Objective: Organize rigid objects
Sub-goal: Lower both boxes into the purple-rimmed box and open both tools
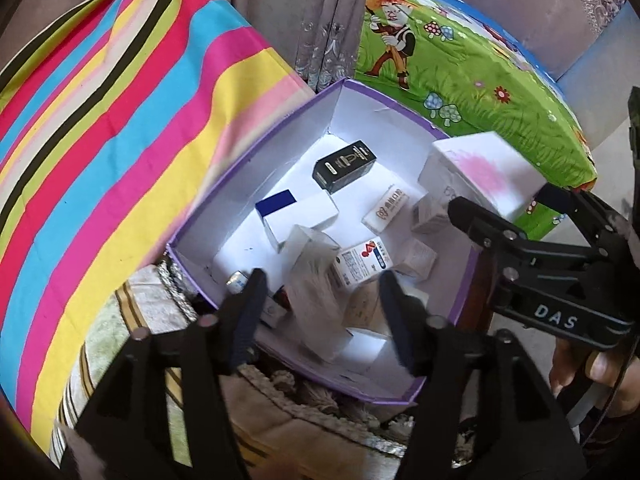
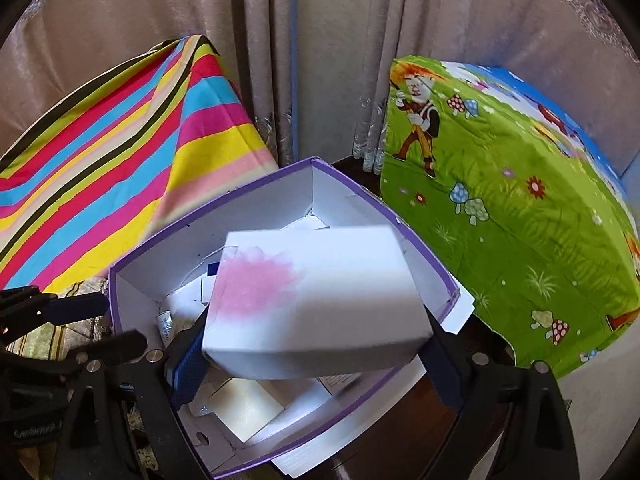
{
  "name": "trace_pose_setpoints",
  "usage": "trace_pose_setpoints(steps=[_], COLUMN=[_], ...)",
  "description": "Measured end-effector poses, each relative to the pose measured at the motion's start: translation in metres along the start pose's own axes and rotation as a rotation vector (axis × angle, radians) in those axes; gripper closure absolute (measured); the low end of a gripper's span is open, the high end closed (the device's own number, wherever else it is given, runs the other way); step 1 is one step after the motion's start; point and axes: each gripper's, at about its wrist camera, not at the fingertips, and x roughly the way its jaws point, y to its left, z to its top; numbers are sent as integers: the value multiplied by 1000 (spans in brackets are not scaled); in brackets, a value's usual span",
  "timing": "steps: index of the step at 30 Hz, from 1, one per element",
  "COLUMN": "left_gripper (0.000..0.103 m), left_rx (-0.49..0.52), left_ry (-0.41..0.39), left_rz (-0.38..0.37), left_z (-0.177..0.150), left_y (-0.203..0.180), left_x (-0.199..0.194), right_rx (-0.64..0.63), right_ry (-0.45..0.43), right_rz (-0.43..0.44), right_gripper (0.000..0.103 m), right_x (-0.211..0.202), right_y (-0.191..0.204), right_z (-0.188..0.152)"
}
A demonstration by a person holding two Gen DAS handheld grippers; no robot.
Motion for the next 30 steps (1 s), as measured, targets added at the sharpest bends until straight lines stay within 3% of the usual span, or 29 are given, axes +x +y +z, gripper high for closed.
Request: trace_pose_setpoints(steps=[2, 9, 11, 14, 22, 24, 30], left_gripper=[16, 2, 1, 1, 0, 0, 0], left_rx=[0, 3, 17, 2, 34, 47, 60], left_ry=[-1, -24, -33, -28, -31, -67, -115], left_rz=[15, 66, 119, 83, 78, 38, 49], left_z=[-1, -5, -5, -5, -9, -12, -14], left_y=[-3, -11, -14, -12, -21, -25, -29], left_x=[-1, -9, -11, -11, -12, -17, -21], right_rx=[4, 11, 11, 13, 21, 22, 33], right_ry=[-1, -7, -10, -11, -3, 0, 7], right_rz=[-3, -7, -8, -7, -4, -2, 0], right_gripper=[10, 10, 10, 10, 10, 10, 10], right_x=[1, -4, -5, -6, -5, -4, -2], right_y=[-2, -7, -8, -9, -10, -10, -12], right_z=[-1, -4, -4, -5, -7, -7, -10])
